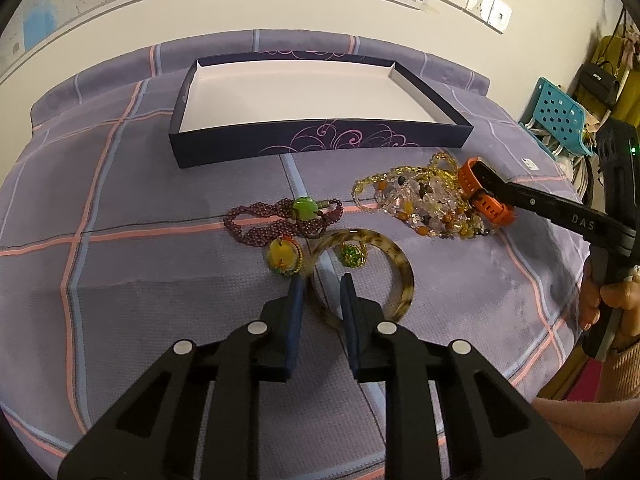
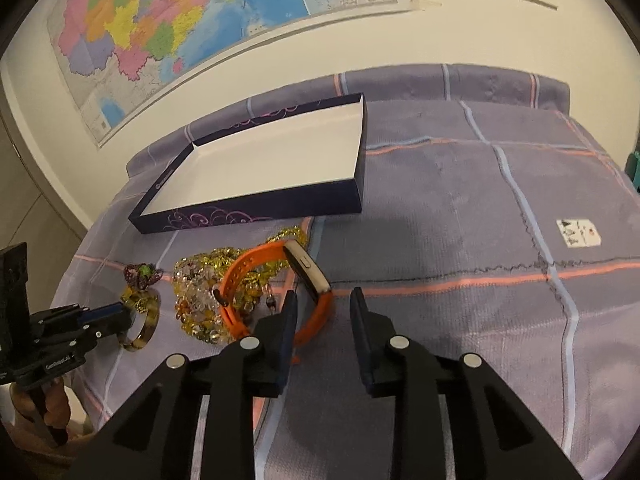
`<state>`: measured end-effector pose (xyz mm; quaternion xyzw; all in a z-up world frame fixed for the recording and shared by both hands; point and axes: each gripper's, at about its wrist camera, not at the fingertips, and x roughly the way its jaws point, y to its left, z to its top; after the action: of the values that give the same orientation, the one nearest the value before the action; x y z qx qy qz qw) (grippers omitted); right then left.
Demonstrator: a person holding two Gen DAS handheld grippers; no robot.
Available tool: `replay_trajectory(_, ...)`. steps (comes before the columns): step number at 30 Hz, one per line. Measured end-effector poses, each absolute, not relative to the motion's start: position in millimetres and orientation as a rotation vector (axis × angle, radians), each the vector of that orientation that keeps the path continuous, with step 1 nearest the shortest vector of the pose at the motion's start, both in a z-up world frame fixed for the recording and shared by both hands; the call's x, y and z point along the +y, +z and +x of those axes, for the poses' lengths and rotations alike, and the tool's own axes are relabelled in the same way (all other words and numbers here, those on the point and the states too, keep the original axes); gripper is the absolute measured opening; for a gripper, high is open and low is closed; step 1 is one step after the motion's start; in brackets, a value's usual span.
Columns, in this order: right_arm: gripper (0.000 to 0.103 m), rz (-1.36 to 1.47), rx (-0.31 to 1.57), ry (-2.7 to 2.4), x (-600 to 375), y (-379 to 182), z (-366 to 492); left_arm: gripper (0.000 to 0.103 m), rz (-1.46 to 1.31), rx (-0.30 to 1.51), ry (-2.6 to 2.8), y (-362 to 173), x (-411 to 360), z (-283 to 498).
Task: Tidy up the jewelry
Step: 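Grasp the orange-band smartwatch with the right tool, then grasp the tortoiseshell bangle with the left tool while the right tool holds the watch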
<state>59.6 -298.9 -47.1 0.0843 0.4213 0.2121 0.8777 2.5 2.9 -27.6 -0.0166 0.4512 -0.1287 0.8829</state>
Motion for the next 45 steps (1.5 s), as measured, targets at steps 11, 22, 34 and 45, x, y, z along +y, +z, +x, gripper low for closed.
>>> replay_trajectory(11,0.010,0.187,0.887,0.473,-296,-53,63,0.007,-0.020,0.939,-0.267,-27,2,7)
replay_trajectory(22,0.010,0.160,0.813,0.491,-299,-30,63,0.008,-0.052,0.893,-0.307,-8,9,5)
replay_trajectory(34,0.000,0.114,0.738,0.543,-284,1,84,0.009,-0.062,0.787,-0.341,38,18,20)
replay_trajectory(45,0.008,0.102,0.812,0.524,-285,-18,94,0.002,-0.095,0.884,-0.354,7,30,28)
